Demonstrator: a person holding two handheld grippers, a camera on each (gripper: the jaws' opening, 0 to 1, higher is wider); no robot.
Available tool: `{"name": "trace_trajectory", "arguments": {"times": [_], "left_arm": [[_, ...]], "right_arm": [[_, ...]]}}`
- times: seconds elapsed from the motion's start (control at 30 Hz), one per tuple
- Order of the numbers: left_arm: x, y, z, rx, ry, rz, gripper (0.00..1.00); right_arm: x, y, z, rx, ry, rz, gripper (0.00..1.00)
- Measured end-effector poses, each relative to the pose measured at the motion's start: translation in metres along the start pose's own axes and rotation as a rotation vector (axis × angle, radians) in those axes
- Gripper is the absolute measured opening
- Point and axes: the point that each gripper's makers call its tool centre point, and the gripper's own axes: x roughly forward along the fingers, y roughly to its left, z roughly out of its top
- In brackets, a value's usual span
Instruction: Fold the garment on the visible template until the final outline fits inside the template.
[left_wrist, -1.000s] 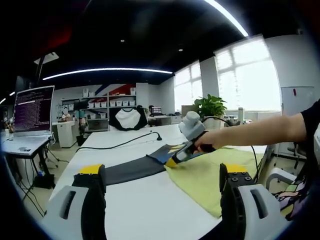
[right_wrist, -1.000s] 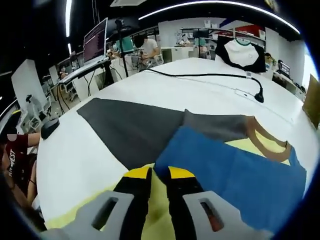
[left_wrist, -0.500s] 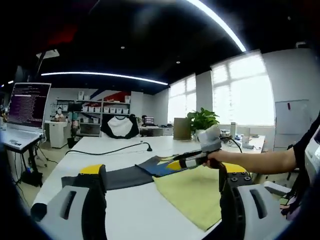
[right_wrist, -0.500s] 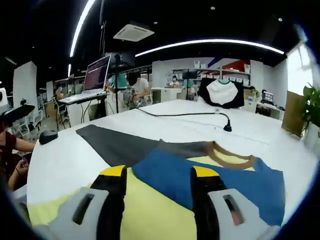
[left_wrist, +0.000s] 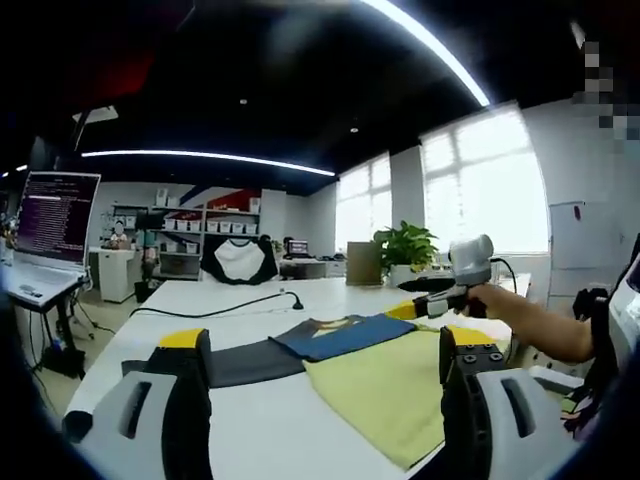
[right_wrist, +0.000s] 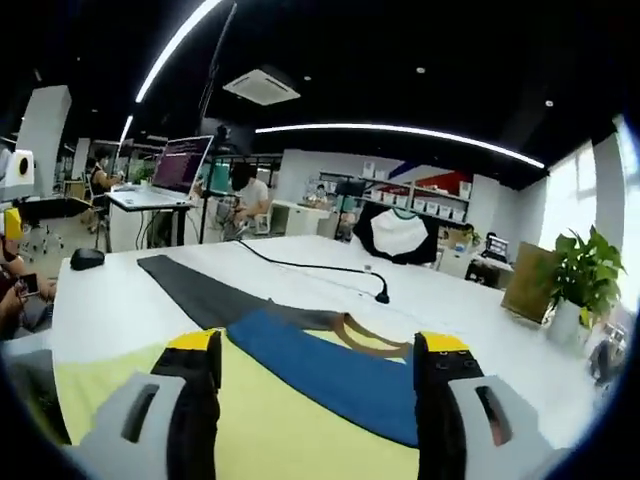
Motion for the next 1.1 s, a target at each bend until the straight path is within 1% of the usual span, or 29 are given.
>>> {"name": "trace_trajectory", "arguments": {"times": [0.03,0.07,0.13,0.2,0.23,0.27,0.33,0.37,0.4,0.47,0.57,0.63,0.7,0.77,0.83,0.87,0.9,0.93,1.0,1.03,1.07,1.1], "left_arm": [[0.0,0.001,0.0,-0.002,-0.001,0.002,1.0],[0.0,0.001,-0.001,-0.002,0.001,0.003,1.0],[0.0,-0.004,0.001,-0.001,-0.007,-0.016,1.0],[0.0,-0.012,0.007,-0.022,-0.037,-0.054,1.0],[0.0,-0.013,0.008,-0.021,-0.041,-0.057,1.0],[0.0,-0.013,0.008,-0.02,-0.043,-0.057,1.0],[0.0,-0.012,0.006,-0.017,-0.022,-0.043,1.0],[0.0,-0.013,0.007,-0.016,-0.022,-0.044,1.0],[0.0,-0.014,0.007,-0.012,-0.019,-0.047,1.0],[-0.001,-0.014,0.01,-0.004,-0.023,-0.048,1.0],[-0.002,-0.012,0.015,0.005,-0.032,-0.046,1.0],[-0.004,-0.011,0.018,0.006,-0.041,-0.045,1.0],[-0.006,-0.008,0.025,0.003,-0.067,-0.041,1.0],[-0.008,-0.006,0.03,0.005,-0.079,-0.035,1.0],[-0.008,-0.003,0.029,0.02,-0.069,-0.022,1.0],[-0.009,0.002,0.026,0.027,-0.046,0.004,1.0],[-0.009,0.007,0.024,0.025,-0.037,0.031,1.0],[-0.008,0.008,0.024,0.036,-0.04,0.036,1.0],[-0.006,0.01,0.023,0.057,-0.029,0.043,1.0],[-0.006,0.01,0.021,0.059,-0.024,0.046,1.0],[-0.006,0.01,0.021,0.063,-0.023,0.046,1.0],[-0.005,0.009,0.02,0.067,-0.019,0.043,1.0]], "right_arm": [[-0.004,0.0,0.003,-0.008,-0.015,0.002,0.98],[-0.011,0.002,0.006,-0.007,-0.028,0.004,0.99],[-0.022,-0.001,0.007,-0.006,-0.031,0.004,0.99],[-0.036,-0.005,0.005,0.002,-0.033,0.0,0.99],[-0.038,-0.006,0.005,0.004,-0.036,-0.003,0.99],[-0.048,-0.012,0.006,0.013,-0.051,-0.018,0.99],[-0.061,-0.018,0.008,-0.003,-0.068,-0.034,0.99],[-0.072,-0.024,0.021,-0.019,-0.138,-0.071,0.99],[-0.084,-0.027,0.028,-0.031,-0.164,-0.091,0.99],[-0.102,-0.03,0.03,-0.037,-0.154,-0.096,0.99],[-0.124,-0.036,0.032,-0.031,-0.169,-0.108,0.99],[-0.139,-0.042,0.029,-0.021,-0.172,-0.125,0.99],[-0.151,-0.049,0.024,-0.011,-0.165,-0.145,0.99],[-0.166,-0.056,0.018,-0.011,-0.165,-0.168,0.99],[-0.177,-0.061,0.012,-0.011,-0.165,-0.19,0.99],[-0.185,-0.065,0.009,-0.019,-0.177,-0.217,0.99],[-0.192,-0.07,0.007,-0.041,-0.19,-0.251,0.99],[-0.196,-0.071,0.003,-0.046,-0.189,-0.264,0.99],[-0.203,-0.073,-0.006,-0.034,-0.182,-0.267,0.99],[-0.209,-0.076,-0.011,-0.01,-0.181,-0.273,0.99],[-0.211,-0.079,-0.013,0.015,-0.164,-0.279,0.99],[-0.215,-0.081,-0.012,0.008,-0.164,-0.274,0.99]]}}
